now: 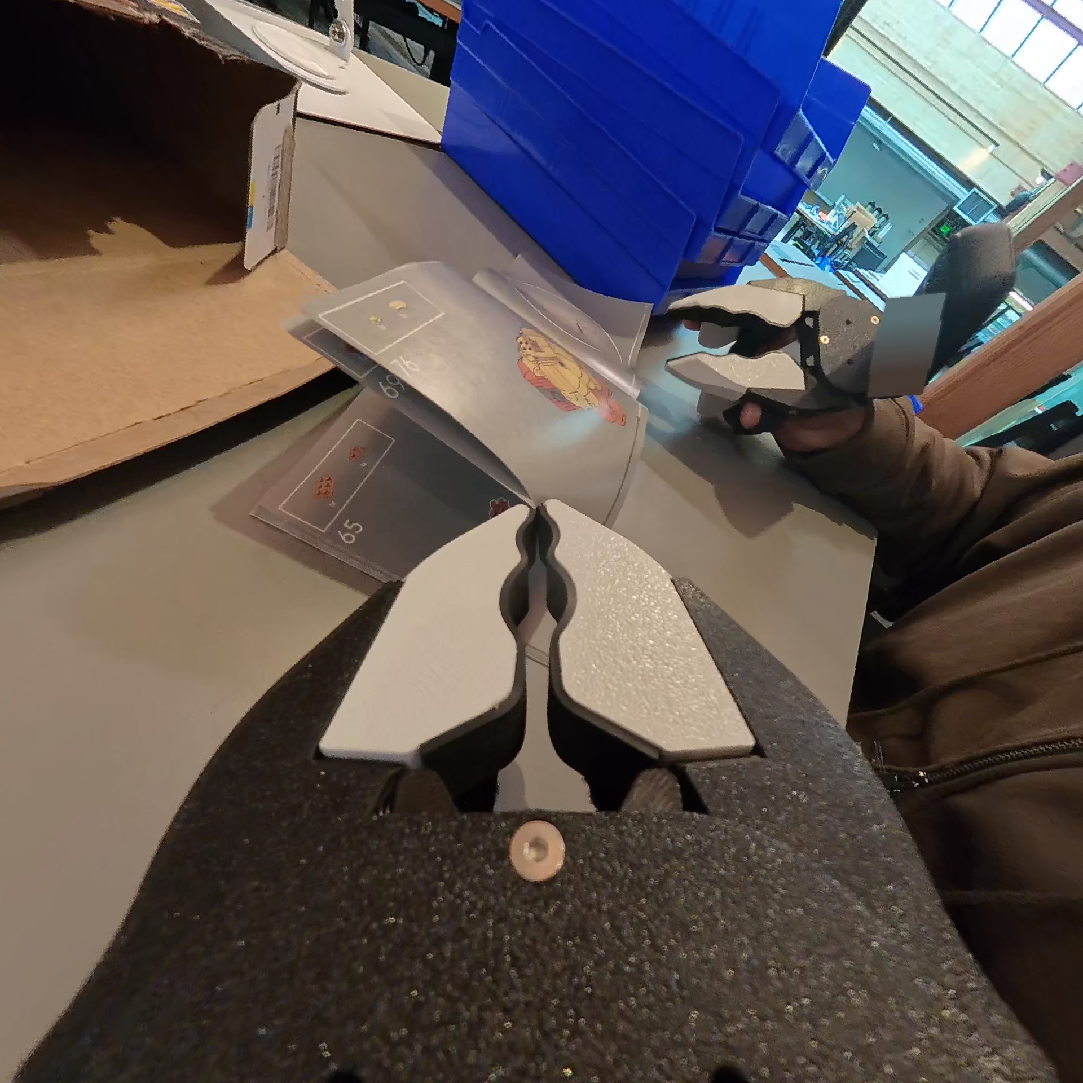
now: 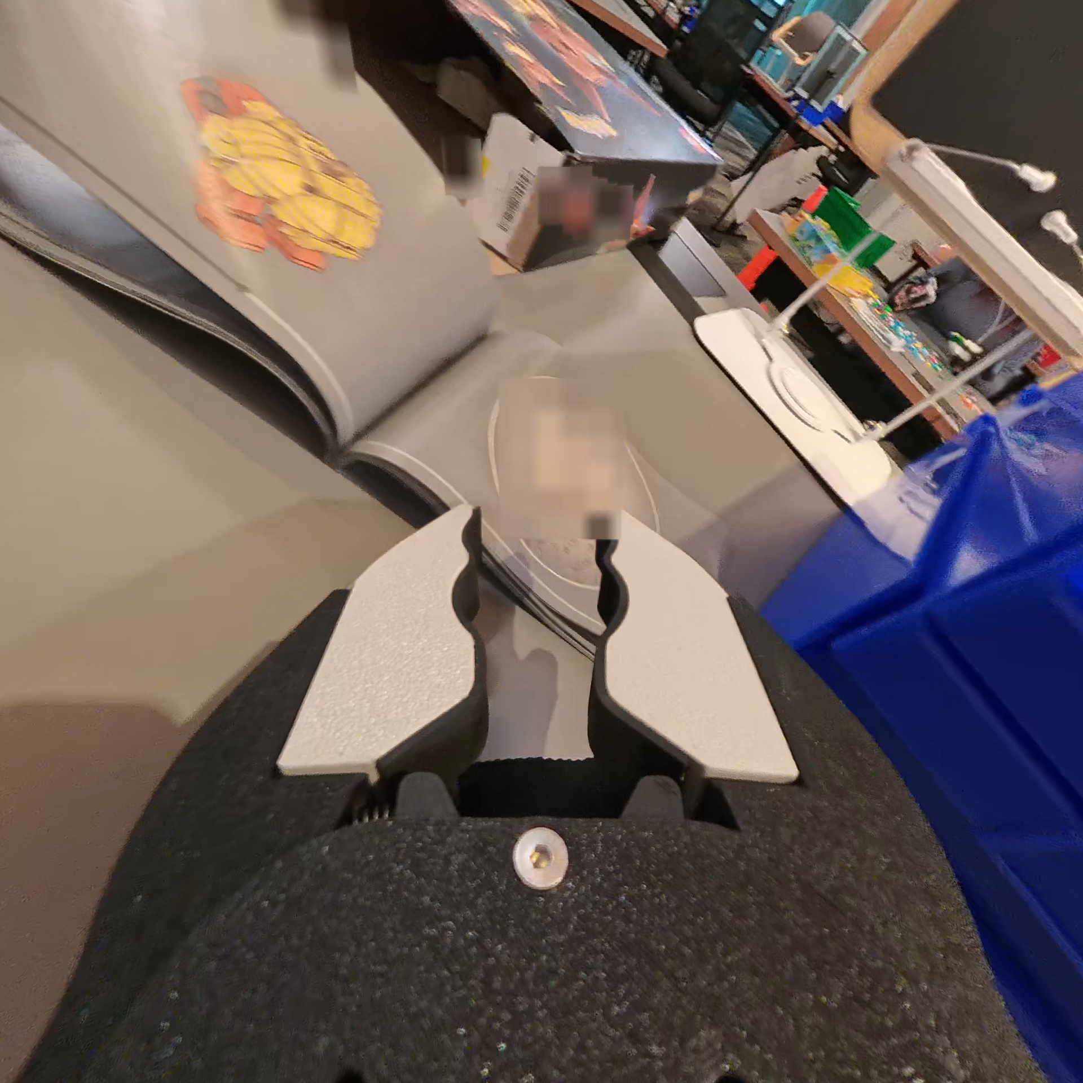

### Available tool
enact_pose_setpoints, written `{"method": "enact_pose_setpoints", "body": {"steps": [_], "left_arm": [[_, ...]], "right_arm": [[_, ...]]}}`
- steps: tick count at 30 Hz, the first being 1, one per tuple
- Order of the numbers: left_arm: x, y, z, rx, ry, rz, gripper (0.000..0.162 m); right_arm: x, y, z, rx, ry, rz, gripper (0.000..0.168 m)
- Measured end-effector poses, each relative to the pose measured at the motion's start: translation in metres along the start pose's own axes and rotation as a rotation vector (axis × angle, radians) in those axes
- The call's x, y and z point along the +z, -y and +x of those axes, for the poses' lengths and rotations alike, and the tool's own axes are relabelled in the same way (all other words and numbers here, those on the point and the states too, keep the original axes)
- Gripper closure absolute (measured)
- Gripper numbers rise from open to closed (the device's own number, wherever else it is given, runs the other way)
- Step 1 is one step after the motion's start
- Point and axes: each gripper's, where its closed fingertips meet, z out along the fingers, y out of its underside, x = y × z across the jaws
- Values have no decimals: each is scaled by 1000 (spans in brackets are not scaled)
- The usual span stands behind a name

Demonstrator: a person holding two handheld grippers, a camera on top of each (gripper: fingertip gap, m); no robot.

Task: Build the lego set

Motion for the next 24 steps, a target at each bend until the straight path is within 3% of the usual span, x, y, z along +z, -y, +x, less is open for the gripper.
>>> {"method": "enact_pose_setpoints", "body": {"steps": [7,13,17,24], "left_arm": [[-10,-4,0,-21,42,14,160],[-34,-9,-18,30,218,-16,141],[-44,5,-12,95,261,-7,139],[4,54,22,266,170,-11,139]], "right_arm": [[-23,-30,46,55,-121,-34,133],[-38,-46,68,87,-177,-42,134],[-38,-49,68,103,-162,-45,134],[-35,-51,64,89,-152,-50,134]]}}
